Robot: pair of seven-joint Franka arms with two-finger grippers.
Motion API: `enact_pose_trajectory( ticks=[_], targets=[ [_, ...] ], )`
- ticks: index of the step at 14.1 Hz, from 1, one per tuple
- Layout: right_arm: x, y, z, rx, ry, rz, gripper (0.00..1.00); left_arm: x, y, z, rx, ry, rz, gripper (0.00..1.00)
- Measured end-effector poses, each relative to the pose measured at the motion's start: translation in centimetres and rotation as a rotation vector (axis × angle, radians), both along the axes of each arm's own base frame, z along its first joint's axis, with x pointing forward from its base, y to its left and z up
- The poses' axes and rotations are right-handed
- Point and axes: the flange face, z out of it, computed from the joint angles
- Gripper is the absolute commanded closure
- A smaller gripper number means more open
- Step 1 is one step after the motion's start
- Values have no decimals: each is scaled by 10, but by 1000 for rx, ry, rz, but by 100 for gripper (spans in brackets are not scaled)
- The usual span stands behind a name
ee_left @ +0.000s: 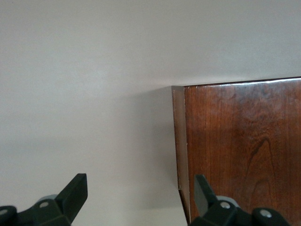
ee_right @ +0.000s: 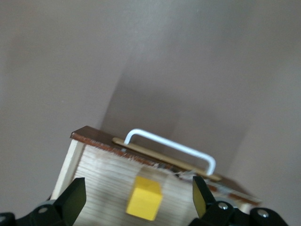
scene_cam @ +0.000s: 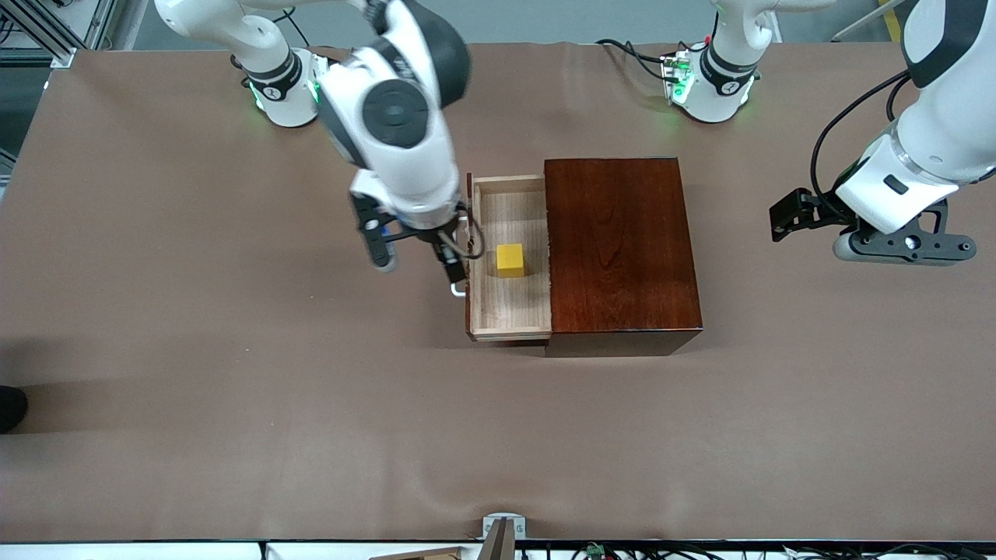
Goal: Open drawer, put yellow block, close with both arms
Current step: 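Open the right gripper and withdraw it from the drawer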
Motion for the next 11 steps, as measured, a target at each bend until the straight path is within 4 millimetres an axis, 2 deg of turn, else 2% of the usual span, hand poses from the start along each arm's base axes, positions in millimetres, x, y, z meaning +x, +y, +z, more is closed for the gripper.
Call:
enact_pose_trajectory(
  ticks=[4,6,9,11],
  targets=[
    [26,-95,24,65,35,163,0,0,-4,0,-1,-3,-7,0],
    [28,-143,28,77,63,248,0,-3,-20,1,-5,-10,-35,0],
    [28,-205,39,97,111,367,0,-15,-68,3,-16,-11,-127,0],
    [29,-247,50,120,121,440,0,-31,-115,-1,-34,1,-213,0]
  ],
)
